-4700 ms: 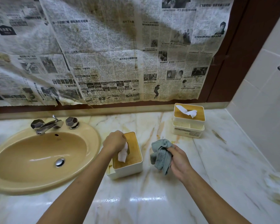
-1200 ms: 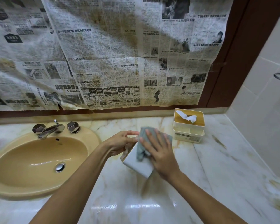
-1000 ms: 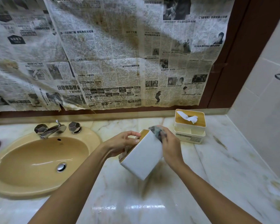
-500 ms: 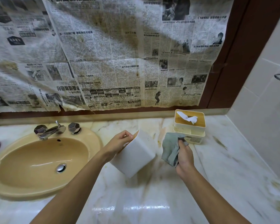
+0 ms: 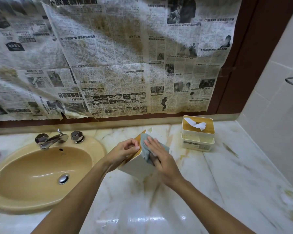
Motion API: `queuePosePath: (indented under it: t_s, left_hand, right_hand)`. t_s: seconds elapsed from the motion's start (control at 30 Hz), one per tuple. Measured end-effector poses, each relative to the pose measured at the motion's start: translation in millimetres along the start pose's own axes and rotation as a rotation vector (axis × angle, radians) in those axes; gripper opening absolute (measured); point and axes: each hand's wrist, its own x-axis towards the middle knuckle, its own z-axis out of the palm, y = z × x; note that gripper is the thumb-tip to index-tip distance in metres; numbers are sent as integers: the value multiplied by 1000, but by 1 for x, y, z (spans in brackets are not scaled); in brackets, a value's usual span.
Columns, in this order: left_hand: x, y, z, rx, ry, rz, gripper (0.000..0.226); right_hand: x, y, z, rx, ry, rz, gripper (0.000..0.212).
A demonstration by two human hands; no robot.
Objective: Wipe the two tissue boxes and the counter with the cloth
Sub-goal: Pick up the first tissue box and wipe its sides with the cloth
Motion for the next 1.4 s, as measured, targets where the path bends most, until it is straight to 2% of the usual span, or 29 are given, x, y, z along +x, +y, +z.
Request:
queuePosePath:
  t_s: [0.07, 0.23, 0.33, 0.43, 0.5, 0.57, 0.63, 0.73, 0.8, 0.83, 0.87, 0.97, 1.03, 1.1, 1.27, 1.4]
  left_hand:
    - [-2, 2, -2, 17, -25, -17, 16]
    - [-1, 3, 2, -19, -83, -92, 12]
    - [4, 1, 2, -21, -40, -58, 12]
    - [7, 1, -6, -53, -28, -26, 21]
    - [7, 2, -6, -63, -62, -30, 29]
    - [6, 1, -5, -64, -55, -44, 20]
    - [5, 2, -2, -48, -41, -53, 16]
    - [5, 2, -1, -24, -78, -89, 22]
    - [5, 3, 1, -34, -85, -115, 24]
    - [5, 4, 3, -38, -82, -114, 24]
    - [6, 5, 4, -36, -74, -103, 24]
    - [7, 6, 1, -22, -37, -61, 25]
    - [7, 6, -3, -23, -50, -43, 29]
    - [5, 6, -5, -15, -81, -39, 29]
    - [0, 10, 1, 122, -105, -38, 14]
    - [-2, 9, -1, 285, -174, -38, 19]
  right_hand:
    - [14, 4, -6, 107, 18, 139, 49]
    - [40, 11, -19, 173, 180, 409, 38]
    - [23, -7, -7, 208, 167, 265, 46]
    - [-13, -17, 5, 40, -15, -31, 66]
    - [-22, -11, 3, -92, -75, -157, 67]
    - [-17, -4, -1, -118, -44, -166, 60]
    - [-4, 5, -4, -34, 26, -44, 48]
    - [23, 16, -16, 86, 141, 269, 38]
    - [35, 18, -17, 63, 188, 456, 34]
    - [35, 14, -14, 47, 201, 476, 37]
    - [30, 7, -9, 49, 197, 435, 43]
    - [-1, -16, 3, 30, 59, 139, 58]
    - [-14, -11, 3, -74, -23, -12, 55]
    - [-12, 1, 0, -82, 0, -26, 50]
    - [9, 26, -14, 6, 144, 187, 45]
    - [22, 26, -30, 5, 270, 429, 40]
